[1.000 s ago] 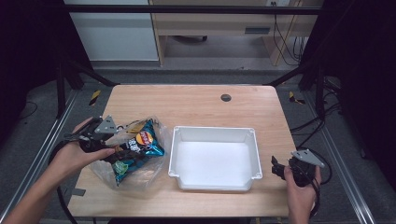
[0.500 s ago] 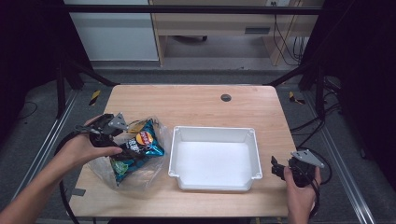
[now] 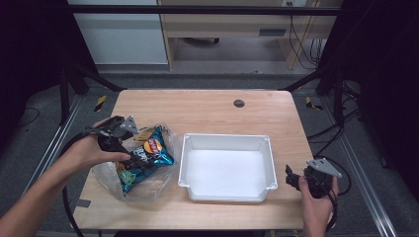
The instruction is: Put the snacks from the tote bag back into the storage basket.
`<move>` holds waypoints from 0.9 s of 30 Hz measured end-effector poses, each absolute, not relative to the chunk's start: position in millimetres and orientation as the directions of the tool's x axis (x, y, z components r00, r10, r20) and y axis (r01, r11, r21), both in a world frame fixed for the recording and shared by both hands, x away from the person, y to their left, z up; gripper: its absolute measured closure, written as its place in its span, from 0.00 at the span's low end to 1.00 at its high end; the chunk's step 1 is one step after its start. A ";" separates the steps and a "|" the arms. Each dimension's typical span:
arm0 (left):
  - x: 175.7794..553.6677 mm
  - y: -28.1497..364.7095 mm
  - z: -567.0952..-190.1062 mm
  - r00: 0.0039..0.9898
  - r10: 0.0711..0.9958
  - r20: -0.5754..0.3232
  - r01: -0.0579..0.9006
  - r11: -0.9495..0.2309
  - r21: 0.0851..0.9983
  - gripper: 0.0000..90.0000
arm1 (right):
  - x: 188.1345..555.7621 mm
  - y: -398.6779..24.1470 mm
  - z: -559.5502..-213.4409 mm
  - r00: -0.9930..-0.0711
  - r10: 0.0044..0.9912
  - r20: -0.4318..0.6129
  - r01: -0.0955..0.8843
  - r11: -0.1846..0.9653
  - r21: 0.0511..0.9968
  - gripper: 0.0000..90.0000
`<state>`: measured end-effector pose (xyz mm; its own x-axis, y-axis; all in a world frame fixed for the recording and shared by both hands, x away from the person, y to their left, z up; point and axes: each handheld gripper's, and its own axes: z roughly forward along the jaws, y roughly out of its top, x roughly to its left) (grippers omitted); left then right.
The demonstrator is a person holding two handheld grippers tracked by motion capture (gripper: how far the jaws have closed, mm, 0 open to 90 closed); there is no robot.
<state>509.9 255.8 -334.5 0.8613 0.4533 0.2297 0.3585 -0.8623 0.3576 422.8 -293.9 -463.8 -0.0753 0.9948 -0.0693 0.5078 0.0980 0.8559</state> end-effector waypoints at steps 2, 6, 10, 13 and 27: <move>509.6 256.4 -335.2 0.863 0.451 0.227 0.358 -0.864 0.355 0.06 | 422.4 -294.6 -463.5 -0.074 0.995 -0.068 0.506 0.096 0.857 0.08; 511.6 258.7 -338.3 0.865 0.457 0.208 0.369 -0.860 0.354 0.09 | 422.7 -294.8 -463.6 -0.076 0.995 -0.066 0.507 0.096 0.856 0.08; 513.2 259.4 -342.9 0.865 0.461 0.199 0.375 -0.857 0.353 0.09 | 422.5 -293.6 -462.8 -0.077 0.995 -0.069 0.504 0.098 0.858 0.08; 515.7 258.7 -346.7 0.866 0.460 0.194 0.378 -0.858 0.348 0.09 | 422.7 -293.4 -463.6 -0.077 0.994 -0.072 0.510 0.101 0.854 0.08; 522.5 253.4 -370.6 0.871 0.467 0.155 0.396 -0.852 0.343 0.09 | 422.9 -292.1 -463.0 -0.083 0.994 -0.072 0.508 0.104 0.855 0.08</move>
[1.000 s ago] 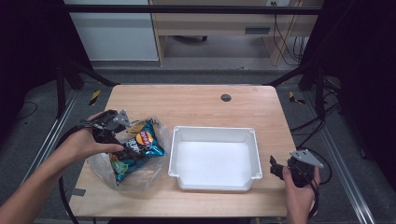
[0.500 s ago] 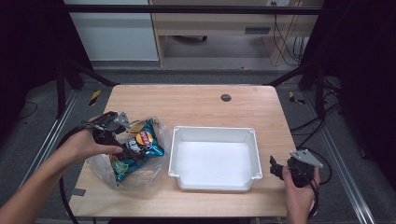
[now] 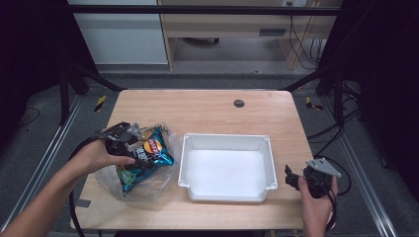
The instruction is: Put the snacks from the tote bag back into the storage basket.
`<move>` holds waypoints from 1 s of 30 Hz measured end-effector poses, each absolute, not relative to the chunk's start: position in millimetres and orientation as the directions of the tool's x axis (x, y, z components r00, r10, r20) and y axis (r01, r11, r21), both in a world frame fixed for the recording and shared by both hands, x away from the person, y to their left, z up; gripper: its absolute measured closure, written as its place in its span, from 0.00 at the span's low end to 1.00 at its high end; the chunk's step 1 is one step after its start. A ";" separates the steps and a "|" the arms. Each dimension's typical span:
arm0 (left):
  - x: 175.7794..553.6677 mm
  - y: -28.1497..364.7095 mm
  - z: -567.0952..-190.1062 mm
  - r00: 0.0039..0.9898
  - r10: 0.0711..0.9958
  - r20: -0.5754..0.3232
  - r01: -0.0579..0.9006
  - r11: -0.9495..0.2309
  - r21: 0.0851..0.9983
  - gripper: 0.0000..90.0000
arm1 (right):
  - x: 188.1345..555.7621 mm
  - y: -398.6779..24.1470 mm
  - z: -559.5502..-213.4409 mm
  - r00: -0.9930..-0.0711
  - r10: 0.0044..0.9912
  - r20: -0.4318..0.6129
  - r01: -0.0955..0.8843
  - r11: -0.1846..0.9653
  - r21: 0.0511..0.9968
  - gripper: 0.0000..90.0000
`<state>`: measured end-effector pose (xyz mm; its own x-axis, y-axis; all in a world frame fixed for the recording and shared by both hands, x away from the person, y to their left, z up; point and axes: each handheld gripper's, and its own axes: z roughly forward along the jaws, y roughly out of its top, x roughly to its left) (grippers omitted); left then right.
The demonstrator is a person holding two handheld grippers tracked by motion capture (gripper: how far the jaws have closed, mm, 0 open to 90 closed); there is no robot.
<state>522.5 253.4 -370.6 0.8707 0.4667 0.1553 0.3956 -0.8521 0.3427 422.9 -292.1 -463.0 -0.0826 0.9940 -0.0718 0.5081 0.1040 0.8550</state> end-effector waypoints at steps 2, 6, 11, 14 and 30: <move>523.8 252.9 -373.2 0.872 0.466 0.149 0.398 -0.853 0.338 0.09 | 423.1 -292.2 -463.0 -0.082 0.994 -0.072 0.508 0.104 0.855 0.08; 525.3 250.2 -377.4 0.876 0.458 0.153 0.394 -0.861 0.322 0.09 | 423.5 -292.5 -463.3 -0.082 0.994 -0.074 0.509 0.105 0.854 0.08; 526.6 247.5 -381.8 0.876 0.460 0.148 0.398 -0.860 0.319 0.09 | 423.8 -292.0 -463.4 -0.085 0.994 -0.073 0.511 0.106 0.853 0.08; 528.8 245.5 -386.9 0.875 0.455 0.166 0.394 -0.868 0.300 0.09 | 423.5 -292.0 -463.3 -0.085 0.994 -0.073 0.510 0.106 0.853 0.08; 530.9 246.8 -406.8 0.869 0.475 0.136 0.420 -0.855 0.303 0.10 | 424.3 -290.9 -463.4 -0.093 0.993 -0.077 0.511 0.114 0.852 0.08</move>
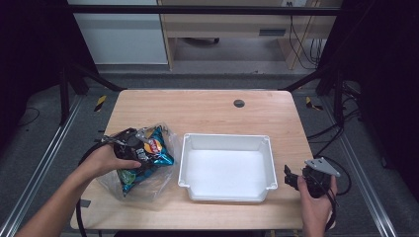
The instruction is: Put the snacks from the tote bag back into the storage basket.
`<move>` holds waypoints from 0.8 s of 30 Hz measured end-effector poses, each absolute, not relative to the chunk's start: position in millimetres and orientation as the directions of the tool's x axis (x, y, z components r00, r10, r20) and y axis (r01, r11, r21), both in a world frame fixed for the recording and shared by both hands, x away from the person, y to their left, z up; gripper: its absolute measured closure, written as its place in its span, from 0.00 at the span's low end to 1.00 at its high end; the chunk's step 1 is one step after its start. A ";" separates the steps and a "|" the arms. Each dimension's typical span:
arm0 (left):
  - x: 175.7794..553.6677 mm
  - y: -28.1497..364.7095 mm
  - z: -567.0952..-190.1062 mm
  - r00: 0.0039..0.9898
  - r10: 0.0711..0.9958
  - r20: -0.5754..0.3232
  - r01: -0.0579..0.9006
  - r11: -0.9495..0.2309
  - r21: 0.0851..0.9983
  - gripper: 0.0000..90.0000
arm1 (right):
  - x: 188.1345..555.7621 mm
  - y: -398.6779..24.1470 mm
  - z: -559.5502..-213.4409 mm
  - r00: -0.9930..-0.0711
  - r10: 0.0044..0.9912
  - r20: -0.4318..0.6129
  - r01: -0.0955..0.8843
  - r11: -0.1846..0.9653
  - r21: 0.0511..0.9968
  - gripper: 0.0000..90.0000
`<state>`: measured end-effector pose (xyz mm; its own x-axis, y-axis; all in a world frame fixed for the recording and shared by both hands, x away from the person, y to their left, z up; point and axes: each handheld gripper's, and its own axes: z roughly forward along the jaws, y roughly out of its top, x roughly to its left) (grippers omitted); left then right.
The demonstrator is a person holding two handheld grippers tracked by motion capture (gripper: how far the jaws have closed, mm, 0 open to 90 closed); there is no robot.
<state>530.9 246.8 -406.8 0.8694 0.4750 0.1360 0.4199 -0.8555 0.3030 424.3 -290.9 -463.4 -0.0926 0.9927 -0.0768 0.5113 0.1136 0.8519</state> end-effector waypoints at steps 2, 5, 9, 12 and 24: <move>531.0 245.8 -409.5 0.872 0.469 0.142 0.413 -0.859 0.304 0.11 | 424.4 -290.9 -463.5 -0.091 0.993 -0.076 0.512 0.112 0.852 0.08; 530.9 245.3 -413.4 0.870 0.472 0.144 0.416 -0.858 0.300 0.11 | 424.3 -291.1 -463.5 -0.092 0.993 -0.073 0.511 0.110 0.853 0.08; 530.6 245.8 -416.5 0.867 0.477 0.142 0.421 -0.855 0.302 0.12 | 424.4 -291.2 -463.6 -0.093 0.993 -0.073 0.512 0.111 0.852 0.08; 530.6 246.0 -418.7 0.865 0.481 0.141 0.425 -0.853 0.303 0.12 | 424.4 -291.1 -463.5 -0.093 0.993 -0.075 0.513 0.113 0.851 0.08; 531.9 246.5 -426.3 0.860 0.492 0.136 0.432 -0.844 0.317 0.16 | 424.6 -290.6 -463.7 -0.095 0.993 -0.074 0.516 0.112 0.849 0.08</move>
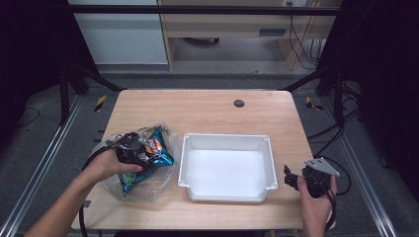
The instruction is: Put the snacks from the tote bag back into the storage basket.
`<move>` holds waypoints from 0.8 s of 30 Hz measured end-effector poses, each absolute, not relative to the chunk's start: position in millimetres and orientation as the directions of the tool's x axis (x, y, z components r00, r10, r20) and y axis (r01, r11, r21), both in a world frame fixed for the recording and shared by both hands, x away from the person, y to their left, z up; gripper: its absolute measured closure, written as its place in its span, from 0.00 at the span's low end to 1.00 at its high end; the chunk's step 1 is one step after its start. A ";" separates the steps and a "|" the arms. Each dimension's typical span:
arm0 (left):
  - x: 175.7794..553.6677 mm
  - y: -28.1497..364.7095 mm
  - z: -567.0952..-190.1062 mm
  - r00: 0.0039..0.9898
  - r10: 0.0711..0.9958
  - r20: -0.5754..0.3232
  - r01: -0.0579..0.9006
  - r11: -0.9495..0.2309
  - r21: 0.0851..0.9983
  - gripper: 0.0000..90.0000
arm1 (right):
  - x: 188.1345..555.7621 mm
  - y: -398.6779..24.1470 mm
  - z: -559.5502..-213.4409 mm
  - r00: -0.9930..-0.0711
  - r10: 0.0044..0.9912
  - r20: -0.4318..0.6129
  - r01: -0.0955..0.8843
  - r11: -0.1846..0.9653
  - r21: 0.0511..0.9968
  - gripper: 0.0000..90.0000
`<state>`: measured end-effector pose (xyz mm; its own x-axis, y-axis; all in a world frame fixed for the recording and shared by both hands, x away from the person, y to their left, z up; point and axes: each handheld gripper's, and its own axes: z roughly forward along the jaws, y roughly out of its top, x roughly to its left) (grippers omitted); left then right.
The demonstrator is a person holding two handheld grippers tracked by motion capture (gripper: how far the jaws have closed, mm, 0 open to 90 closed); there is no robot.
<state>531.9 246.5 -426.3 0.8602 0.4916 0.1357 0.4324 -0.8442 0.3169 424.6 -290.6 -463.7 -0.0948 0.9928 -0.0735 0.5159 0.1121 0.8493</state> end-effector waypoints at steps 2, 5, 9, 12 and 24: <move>532.0 246.2 -426.7 0.859 0.493 0.136 0.434 -0.844 0.316 0.18 | 424.6 -290.7 -463.7 -0.096 0.993 -0.074 0.516 0.113 0.849 0.08; 532.4 246.8 -427.5 0.858 0.495 0.134 0.435 -0.841 0.322 0.22 | 424.7 -290.6 -463.9 -0.096 0.993 -0.074 0.516 0.113 0.849 0.08; 533.3 248.2 -429.3 0.847 0.513 0.140 0.450 -0.831 0.326 0.26 | 425.0 -290.5 -464.1 -0.097 0.992 -0.076 0.518 0.116 0.848 0.08; 533.0 248.3 -429.0 0.844 0.517 0.139 0.451 -0.827 0.337 0.33 | 425.0 -290.0 -464.3 -0.101 0.992 -0.072 0.518 0.115 0.848 0.08; 519.0 252.8 -408.0 0.834 0.525 0.173 0.440 -0.820 0.367 0.47 | 425.1 -290.7 -465.6 -0.101 0.993 -0.066 0.521 0.110 0.846 0.08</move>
<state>519.0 252.8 -408.0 0.8336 0.5247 0.1730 0.4399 -0.8198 0.3667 425.1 -290.7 -465.6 -0.1011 0.9927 -0.0663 0.5212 0.1096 0.8464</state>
